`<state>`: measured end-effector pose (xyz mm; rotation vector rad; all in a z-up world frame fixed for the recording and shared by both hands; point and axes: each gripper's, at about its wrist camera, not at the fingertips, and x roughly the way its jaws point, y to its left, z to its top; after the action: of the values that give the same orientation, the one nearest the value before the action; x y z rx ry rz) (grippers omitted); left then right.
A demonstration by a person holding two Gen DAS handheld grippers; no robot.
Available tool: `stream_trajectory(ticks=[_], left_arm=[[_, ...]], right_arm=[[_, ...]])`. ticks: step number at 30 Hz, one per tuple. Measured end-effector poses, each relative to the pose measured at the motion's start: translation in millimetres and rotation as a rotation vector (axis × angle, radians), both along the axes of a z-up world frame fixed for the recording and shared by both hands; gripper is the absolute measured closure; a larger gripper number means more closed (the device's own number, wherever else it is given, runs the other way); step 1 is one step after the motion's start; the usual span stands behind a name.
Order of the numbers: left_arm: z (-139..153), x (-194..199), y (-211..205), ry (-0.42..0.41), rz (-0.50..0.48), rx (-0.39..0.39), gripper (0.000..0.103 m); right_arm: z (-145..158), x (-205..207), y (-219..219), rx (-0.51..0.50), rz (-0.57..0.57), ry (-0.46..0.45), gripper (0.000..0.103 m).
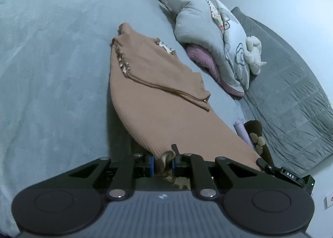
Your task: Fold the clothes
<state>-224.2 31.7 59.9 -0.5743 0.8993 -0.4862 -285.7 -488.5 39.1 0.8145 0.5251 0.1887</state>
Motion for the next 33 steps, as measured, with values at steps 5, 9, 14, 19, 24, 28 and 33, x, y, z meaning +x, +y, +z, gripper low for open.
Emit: stream_trajectory(ticks=[5, 9, 14, 19, 24, 28, 33], left_arm=[[4, 4, 3, 0.01, 0.018, -0.02, 0.092], [14, 5, 5, -0.014, 0.038, -0.026, 0.092], [39, 17, 6, -0.074, 0.074, -0.037, 0.092], [64, 44, 5, -0.112, 0.101, -0.044, 0.092], [84, 83, -4, -0.138, 0.125, -0.022, 0.092], [92, 124, -6, -0.134, 0.165, -0.028, 0.092], [91, 180, -16, -0.127, 0.204, -0.007, 0.092]], right_arm=[[11, 0, 7, -0.064, -0.002, -0.015, 0.097], [20, 4, 8, -0.064, 0.0, -0.042, 0.097], [36, 13, 9, -0.058, -0.003, -0.086, 0.097], [54, 39, 6, -0.056, -0.006, -0.129, 0.097], [67, 85, 0, -0.054, -0.016, -0.15, 0.097], [76, 122, -4, -0.065, -0.02, -0.155, 0.097], [73, 184, -10, -0.073, -0.031, -0.136, 0.097]])
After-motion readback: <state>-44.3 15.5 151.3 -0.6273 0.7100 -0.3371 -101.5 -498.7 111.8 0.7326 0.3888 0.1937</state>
